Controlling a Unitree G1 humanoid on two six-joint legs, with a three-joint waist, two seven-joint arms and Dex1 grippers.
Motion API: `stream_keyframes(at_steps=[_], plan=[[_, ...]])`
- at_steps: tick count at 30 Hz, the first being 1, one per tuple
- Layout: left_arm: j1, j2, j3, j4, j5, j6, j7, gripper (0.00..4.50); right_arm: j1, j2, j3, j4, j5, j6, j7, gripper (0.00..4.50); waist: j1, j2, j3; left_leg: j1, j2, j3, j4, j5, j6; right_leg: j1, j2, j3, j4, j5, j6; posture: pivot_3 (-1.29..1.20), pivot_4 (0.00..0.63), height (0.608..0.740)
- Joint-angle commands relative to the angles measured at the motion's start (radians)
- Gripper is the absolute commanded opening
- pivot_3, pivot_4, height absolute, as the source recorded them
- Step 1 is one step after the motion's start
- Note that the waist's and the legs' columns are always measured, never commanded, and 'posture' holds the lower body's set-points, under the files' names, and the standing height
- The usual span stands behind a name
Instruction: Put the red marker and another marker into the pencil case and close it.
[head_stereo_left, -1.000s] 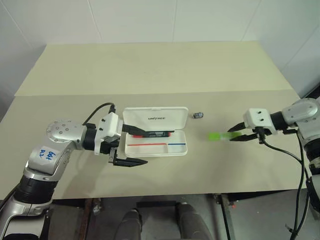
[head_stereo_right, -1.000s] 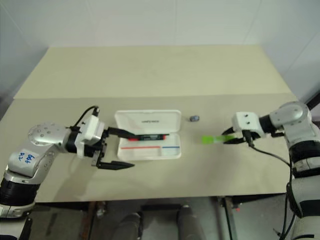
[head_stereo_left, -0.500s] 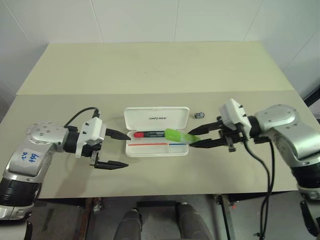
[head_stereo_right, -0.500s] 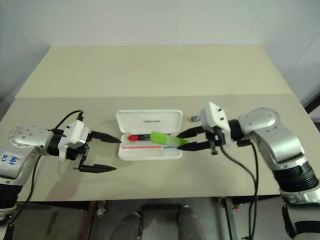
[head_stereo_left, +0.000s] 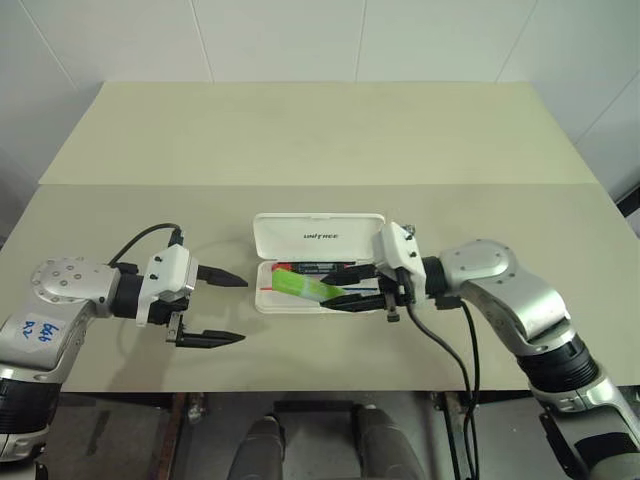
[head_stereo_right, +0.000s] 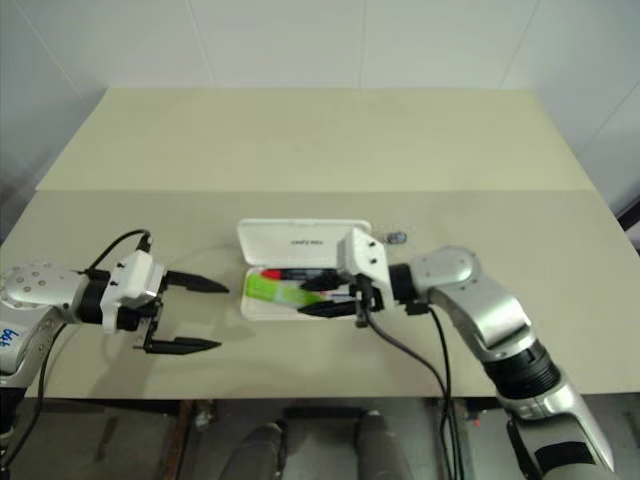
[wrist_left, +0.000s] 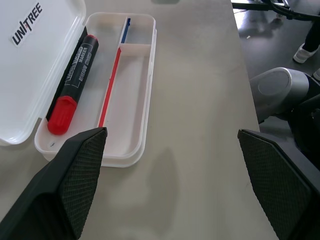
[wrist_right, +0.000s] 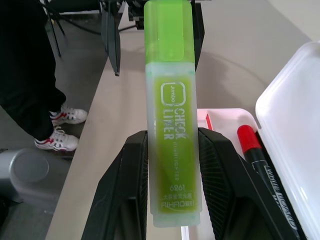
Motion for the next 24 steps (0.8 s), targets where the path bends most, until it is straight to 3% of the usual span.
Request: stream_keyframes(at_steps=[1,14,24], plan=[[0.023,0.028,0.047,-0.039,-0.012,-0.002,0.001,4.50,-0.018,0.042,0.038,0.011,-0.059,-0.024,-0.032,1.10,-0.002,0.000,0.000,0.000,0.000,0.000,0.000,0.000,0.000,0.000,0.000,0.000,0.000,0.000,0.000,0.00,0.150,0.740],[0.044,0.050,0.065,-0.046,-0.017,-0.001,-0.006,4.50,-0.071,0.123,0.112,0.174,-0.246,-0.121,-0.043,1.10,-0.002,-0.001,0.000,0.000,0.000,0.000,0.000,0.000,0.000,0.000,0.000,0.000,0.000,0.000,0.000,0.00,0.150,0.740],[0.031,0.043,0.057,-0.040,-0.016,-0.003,-0.006,4.50,-0.083,0.116,0.120,0.206,-0.295,-0.173,0.014,1.10,-0.003,-0.001,0.000,0.000,0.000,0.000,-0.001,0.000,0.000,0.000,0.000,0.000,0.000,0.000,0.000,0.00,0.150,0.740]])
